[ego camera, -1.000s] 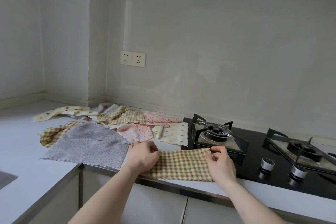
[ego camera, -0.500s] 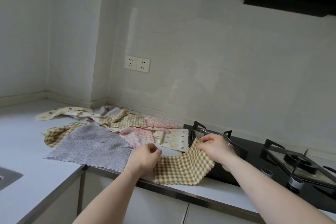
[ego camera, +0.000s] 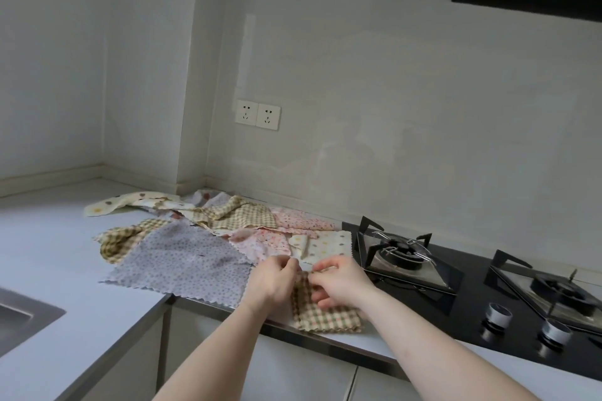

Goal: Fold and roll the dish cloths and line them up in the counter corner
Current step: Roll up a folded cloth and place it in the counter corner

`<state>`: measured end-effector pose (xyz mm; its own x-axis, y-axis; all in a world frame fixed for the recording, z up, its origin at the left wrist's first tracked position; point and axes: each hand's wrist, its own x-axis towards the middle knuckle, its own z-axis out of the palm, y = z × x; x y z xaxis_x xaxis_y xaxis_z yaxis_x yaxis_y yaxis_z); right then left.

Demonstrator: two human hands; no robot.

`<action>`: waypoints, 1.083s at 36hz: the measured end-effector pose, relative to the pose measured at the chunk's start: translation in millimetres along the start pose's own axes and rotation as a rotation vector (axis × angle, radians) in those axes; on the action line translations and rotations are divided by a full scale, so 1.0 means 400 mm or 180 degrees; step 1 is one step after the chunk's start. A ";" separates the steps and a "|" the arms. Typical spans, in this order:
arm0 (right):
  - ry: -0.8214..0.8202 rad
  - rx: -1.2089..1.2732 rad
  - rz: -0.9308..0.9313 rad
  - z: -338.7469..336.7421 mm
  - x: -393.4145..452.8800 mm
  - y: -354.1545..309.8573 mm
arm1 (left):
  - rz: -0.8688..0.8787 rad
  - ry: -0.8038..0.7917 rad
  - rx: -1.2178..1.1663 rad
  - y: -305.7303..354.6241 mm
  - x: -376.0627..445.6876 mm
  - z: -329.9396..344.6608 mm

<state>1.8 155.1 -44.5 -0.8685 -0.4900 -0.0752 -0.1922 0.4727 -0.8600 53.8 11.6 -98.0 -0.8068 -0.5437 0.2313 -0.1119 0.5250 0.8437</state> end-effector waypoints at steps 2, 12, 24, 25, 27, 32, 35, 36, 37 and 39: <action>0.0013 0.0060 -0.0044 -0.003 0.004 0.003 | 0.0016 0.0010 0.0031 -0.002 0.002 0.001; 0.1015 -0.0822 -0.0452 -0.088 0.048 0.159 | 0.0132 -0.0111 0.0504 -0.002 0.000 0.005; 0.1437 -0.1737 -0.0591 -0.049 0.052 0.211 | 0.0310 -0.0354 0.1474 0.031 -0.018 0.016; 0.1420 -0.1806 -0.0599 -0.048 0.053 0.213 | 0.0327 -0.0385 0.1468 0.033 -0.019 0.015; 0.1372 -0.1838 -0.0644 -0.048 0.053 0.213 | 0.0363 -0.0464 0.1349 0.031 -0.017 0.016; 0.1249 -0.1569 -0.0938 -0.051 0.047 0.209 | 0.0493 -0.0570 0.0747 0.011 -0.008 0.026; 0.1198 -0.1202 -0.1071 -0.056 0.038 0.208 | 0.0460 -0.0539 0.0533 0.003 -0.002 0.031; 0.1170 -0.1047 -0.1078 -0.058 0.035 0.206 | 0.0397 -0.0533 0.0398 0.003 -0.002 0.032; 0.1138 -0.0900 -0.1084 -0.059 0.032 0.205 | 0.0317 -0.0528 0.0223 0.005 -0.003 0.031; 0.1116 -0.0603 -0.1137 -0.061 0.033 0.207 | 0.0156 -0.0492 -0.0070 0.010 -0.004 0.026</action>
<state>-36.8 205.7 -104.3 -0.8283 -0.3858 0.4064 -0.5546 0.4610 -0.6927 48.5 21.4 -100.2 -0.8908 -0.4096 0.1966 -0.0588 0.5329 0.8441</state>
